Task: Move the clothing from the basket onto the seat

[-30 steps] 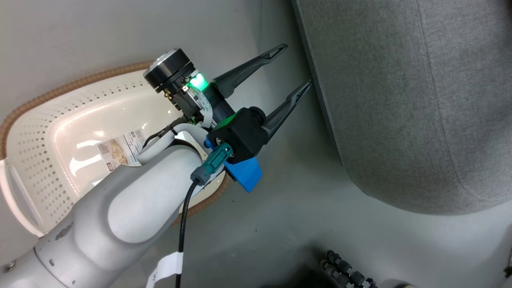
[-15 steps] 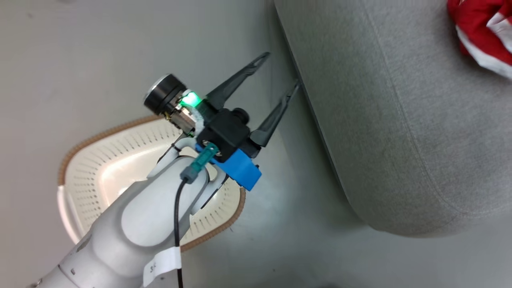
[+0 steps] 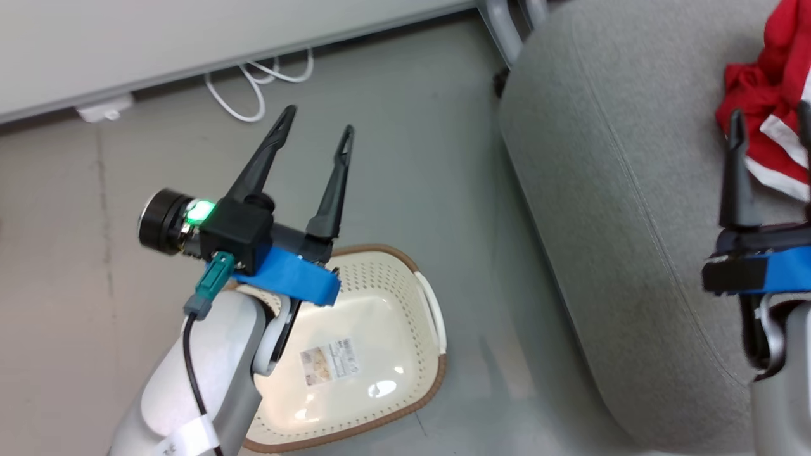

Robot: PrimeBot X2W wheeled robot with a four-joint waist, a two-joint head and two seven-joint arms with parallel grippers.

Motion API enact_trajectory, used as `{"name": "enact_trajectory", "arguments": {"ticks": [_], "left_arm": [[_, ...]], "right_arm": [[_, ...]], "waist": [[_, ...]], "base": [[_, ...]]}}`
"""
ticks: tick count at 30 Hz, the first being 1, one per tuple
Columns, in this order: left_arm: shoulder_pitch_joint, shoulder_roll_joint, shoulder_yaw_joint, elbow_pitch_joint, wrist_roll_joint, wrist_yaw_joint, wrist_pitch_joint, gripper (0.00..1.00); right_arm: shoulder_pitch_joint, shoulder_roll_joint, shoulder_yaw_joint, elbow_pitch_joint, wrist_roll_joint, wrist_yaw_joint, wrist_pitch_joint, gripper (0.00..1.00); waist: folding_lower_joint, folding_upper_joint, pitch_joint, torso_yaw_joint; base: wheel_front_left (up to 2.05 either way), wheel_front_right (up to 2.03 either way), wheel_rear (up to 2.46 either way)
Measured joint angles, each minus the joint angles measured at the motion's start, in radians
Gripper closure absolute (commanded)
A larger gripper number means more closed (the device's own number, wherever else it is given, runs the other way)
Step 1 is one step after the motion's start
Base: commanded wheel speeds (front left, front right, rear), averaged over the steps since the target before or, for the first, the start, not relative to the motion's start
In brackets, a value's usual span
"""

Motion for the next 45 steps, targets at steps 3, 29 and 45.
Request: {"name": "enact_trajectory", "arguments": {"ticks": [3, 29, 45], "left_arm": [[0.049, -0.016, 0.061, 0.0, 0.019, -0.005, 0.0, 0.0], [0.394, -0.154, 0.44, -0.045, 0.152, -0.078, 0.0, 0.0], [0.452, -0.163, 0.464, -0.043, 0.137, -0.105, 0.0, 0.0]], "right_arm": [[0.02, 0.016, 0.034, 0.013, 0.005, 0.0, 0.0, 0.0], [0.23, 0.092, 0.137, 0.072, 0.069, 0.0, 0.0, 0.0], [0.286, 0.103, 0.122, 0.084, 0.102, 0.0, 0.0, 0.0]], "waist": [[0.0, 0.0, -0.041, 0.032], [0.0, 0.0, -0.264, 0.188], [0.0001, 0.0, -0.282, 0.206]], "base": [[0.0, 0.0, 0.0], [0.0, 0.0, 0.0], [0.0, 0.0, 0.0]]}}
